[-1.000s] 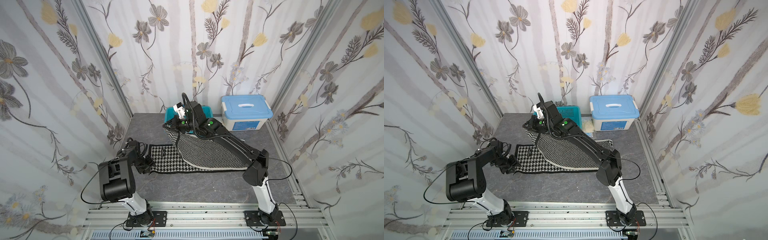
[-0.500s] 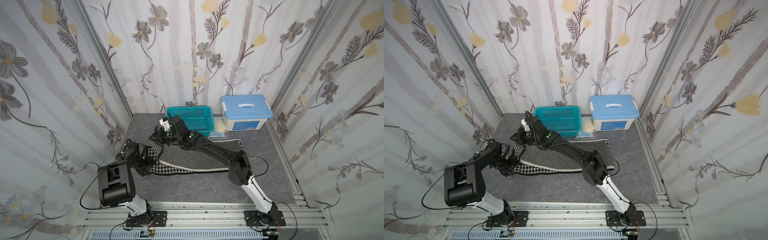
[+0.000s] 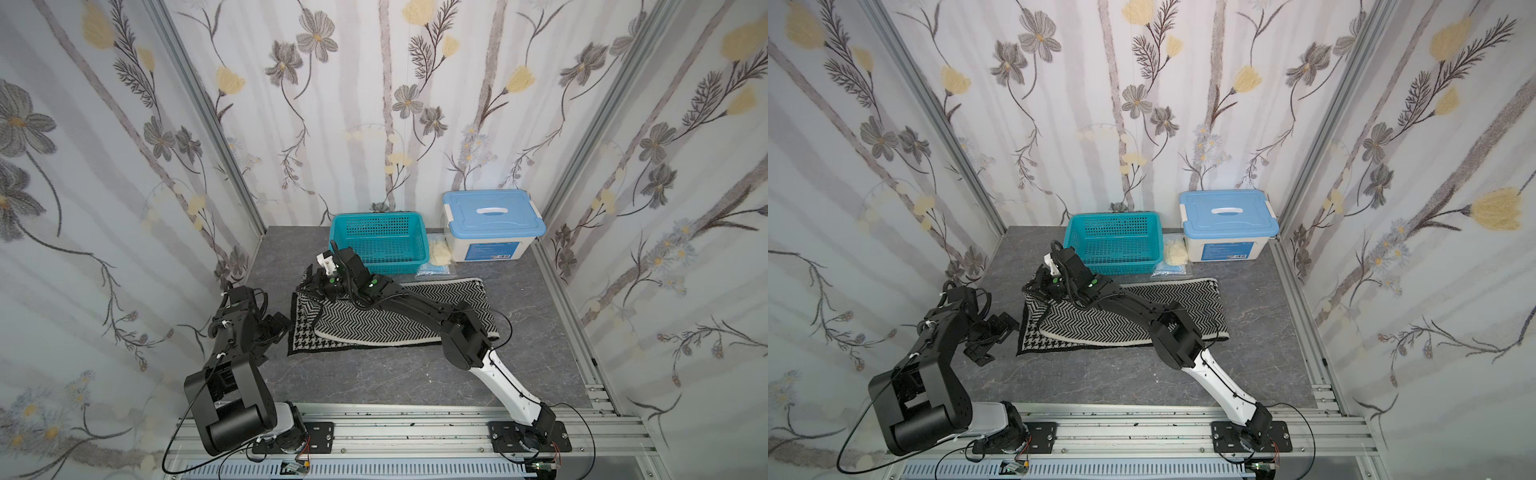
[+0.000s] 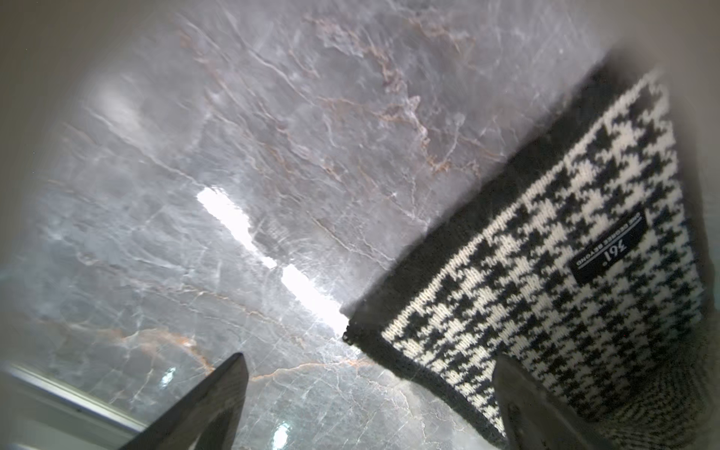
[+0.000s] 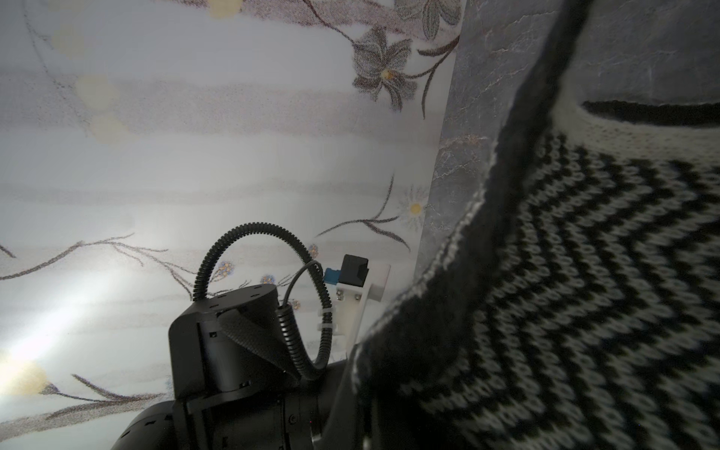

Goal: Roll up the scarf and place it into the basket
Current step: Fold the scarf at the center of the board.

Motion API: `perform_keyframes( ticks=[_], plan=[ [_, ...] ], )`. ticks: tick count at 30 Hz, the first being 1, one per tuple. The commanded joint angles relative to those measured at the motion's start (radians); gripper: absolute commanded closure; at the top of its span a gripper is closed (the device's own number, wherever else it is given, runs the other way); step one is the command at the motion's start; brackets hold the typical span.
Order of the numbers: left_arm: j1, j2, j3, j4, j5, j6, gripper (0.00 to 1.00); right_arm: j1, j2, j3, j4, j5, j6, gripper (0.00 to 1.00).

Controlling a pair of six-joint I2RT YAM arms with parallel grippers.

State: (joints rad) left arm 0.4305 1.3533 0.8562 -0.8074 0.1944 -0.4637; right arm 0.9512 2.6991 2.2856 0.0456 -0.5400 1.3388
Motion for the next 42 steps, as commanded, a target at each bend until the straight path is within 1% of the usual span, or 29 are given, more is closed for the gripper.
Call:
perform_keyframes(
  ticks=[1,8,13,18,20,22,26,27,28,29,30,32,33,35,37,39,41,42],
  plan=[
    [0.03,-0.028,0.02,-0.056,-0.029,-0.013,0.0,0.011,0.048,0.027,0.119,-0.009,0.078,1.0],
    [0.04,-0.09,0.023,-0.074,0.002,-0.039,0.0,0.026,0.123,0.05,0.201,0.019,0.129,1.0],
    [0.038,-0.119,0.016,-0.088,0.013,-0.043,0.0,0.042,0.193,0.135,0.212,0.012,0.16,1.0],
    [0.039,-0.115,0.01,-0.082,0.024,-0.053,0.0,0.048,0.213,0.144,0.184,0.013,0.155,1.0],
    [0.039,-0.118,0.019,-0.096,0.01,-0.047,0.0,0.05,0.217,0.144,0.156,0.012,0.14,0.9],
    [0.039,-0.117,0.031,-0.108,-0.004,-0.04,0.0,0.05,0.226,0.143,0.146,0.003,0.135,0.74],
    [0.042,-0.112,0.048,-0.107,-0.016,-0.036,0.0,0.052,0.214,0.14,0.135,0.002,0.12,0.49],
    [0.045,-0.109,0.057,-0.111,-0.021,-0.031,0.0,0.05,0.207,0.14,0.134,0.005,0.115,0.4],
    [0.049,-0.106,0.071,-0.118,-0.028,-0.022,0.0,0.05,0.199,0.14,0.133,0.006,0.11,0.33],
    [0.051,-0.102,0.086,-0.125,-0.03,-0.012,0.0,0.045,0.19,0.14,0.132,0.005,0.104,0.29],
    [0.052,-0.099,0.106,-0.134,-0.034,-0.001,0.0,0.039,0.177,0.14,0.121,0.002,0.094,0.26],
    [0.052,-0.099,0.144,-0.151,-0.035,0.02,0.0,0.027,0.143,0.123,0.103,-0.006,0.072,0.23],
    [0.052,-0.074,0.162,-0.156,-0.03,0.03,0.0,0.019,0.116,0.093,0.112,-0.002,0.064,0.21],
    [0.051,-0.064,0.188,-0.164,-0.007,0.045,0.0,-0.001,0.07,0.036,0.128,-0.003,0.064,0.21],
    [0.049,-0.057,0.212,-0.175,0.035,0.068,0.0,-0.028,0.013,-0.017,0.105,-0.026,0.047,0.21],
    [0.04,-0.043,0.216,-0.177,0.1,0.087,0.0,-0.061,-0.079,-0.098,0.021,-0.061,-0.044,0.21],
    [0.023,-0.029,0.212,-0.17,0.158,0.094,0.0,-0.089,-0.218,-0.232,-0.106,-0.07,-0.197,0.18],
    [0.013,-0.023,0.21,-0.162,0.174,0.093,0.0,-0.127,-0.301,-0.319,-0.171,-0.067,-0.274,0.16]
  ],
)
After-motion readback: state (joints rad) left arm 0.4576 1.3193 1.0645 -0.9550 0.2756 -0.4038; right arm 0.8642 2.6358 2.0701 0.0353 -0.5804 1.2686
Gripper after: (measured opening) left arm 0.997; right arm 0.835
